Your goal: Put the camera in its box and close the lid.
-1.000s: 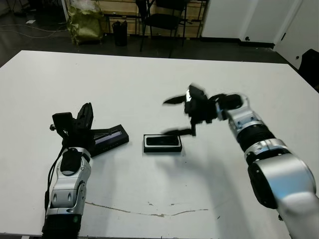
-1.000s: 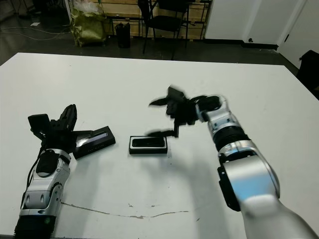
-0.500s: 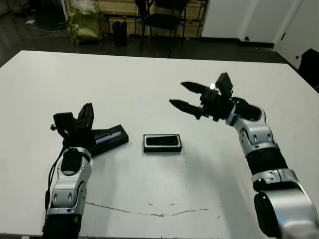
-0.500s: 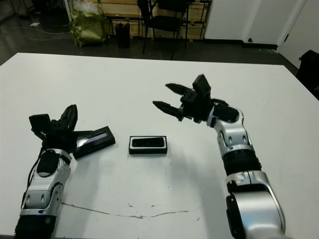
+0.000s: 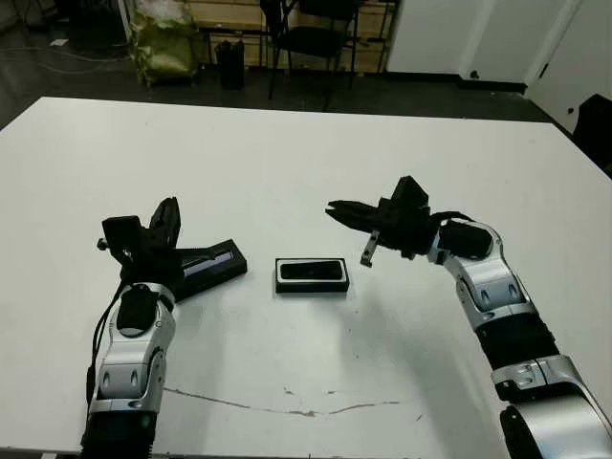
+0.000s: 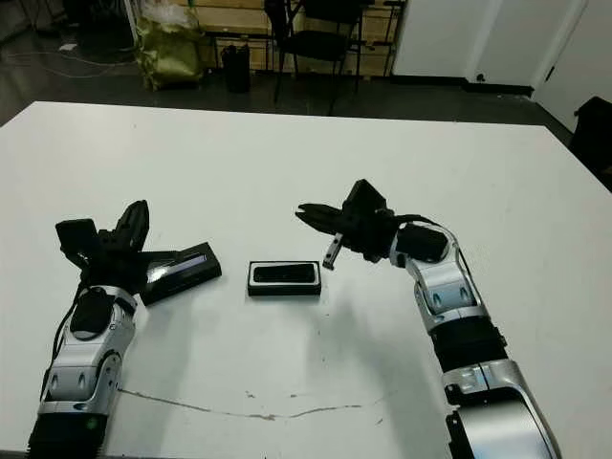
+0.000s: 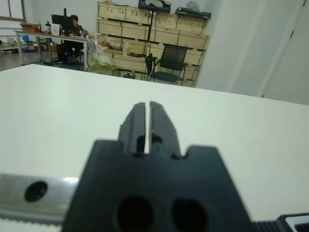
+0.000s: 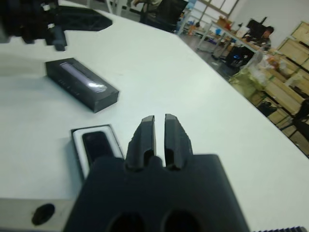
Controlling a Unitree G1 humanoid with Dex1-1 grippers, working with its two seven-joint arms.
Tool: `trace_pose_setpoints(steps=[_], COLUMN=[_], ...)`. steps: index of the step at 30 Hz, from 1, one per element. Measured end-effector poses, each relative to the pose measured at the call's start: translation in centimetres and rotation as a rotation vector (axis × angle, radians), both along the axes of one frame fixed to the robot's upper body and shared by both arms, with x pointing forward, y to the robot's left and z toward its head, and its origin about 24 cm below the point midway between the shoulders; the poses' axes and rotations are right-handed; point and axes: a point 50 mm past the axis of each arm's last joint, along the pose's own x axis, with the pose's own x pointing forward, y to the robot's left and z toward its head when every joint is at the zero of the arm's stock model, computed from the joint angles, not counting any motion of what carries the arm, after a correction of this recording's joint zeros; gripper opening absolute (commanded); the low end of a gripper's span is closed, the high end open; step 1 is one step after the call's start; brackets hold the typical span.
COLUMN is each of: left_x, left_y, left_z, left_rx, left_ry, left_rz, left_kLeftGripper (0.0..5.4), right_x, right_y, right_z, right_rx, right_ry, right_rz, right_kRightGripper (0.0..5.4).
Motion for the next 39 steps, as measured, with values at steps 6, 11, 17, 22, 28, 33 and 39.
trace_pose_setpoints(steps=[6,11,17,22,28,33,39], left_x=[0.0,0.0,0.0,0.0,0.0,0.0,0.0], left_y=[0.0,0.0,0.0,0.0,0.0,0.0,0.0], left_z=[0.0,0.0,0.0,0.0,0.0,0.0,0.0], left_rx=[-0.001,-0.003,-0.003,-0.003,-0.003,-0.004,-0.004], left_ry=[0.000,-0.004,-0.003,-0.004,-0.003,-0.004,-0.004], left_rz=[0.001,-0.003,-0.003,-0.003,-0.002,-0.002,-0.003], left_kLeftGripper=[0.00,0.00,0.00,0.00,0.00,0.00,0.00], right_x=[-0.9,-1.3,-1.7,-1.7,-1.7,-1.7,-1.7], right_y=[0.1,0.0,-0.2,-0.5,-0.4,-0.6,-0.9], right_z=[-0.7,-1.1,-1.9,-2.8,-4.3,-5.2,-5.6], right_rx=[-0.058,-0.083,-0.063,-0.063,-0.079,-0.134,-0.142], right_ry=[0.017,0.040,0.081,0.118,0.166,0.169,0.168], right_rz=[0.010,0.001,-0.007,-0.043,-0.079,-0.102,-0.107], right_kRightGripper=[0.03,0.03,0.03,0.03,0.03,0.03,0.03])
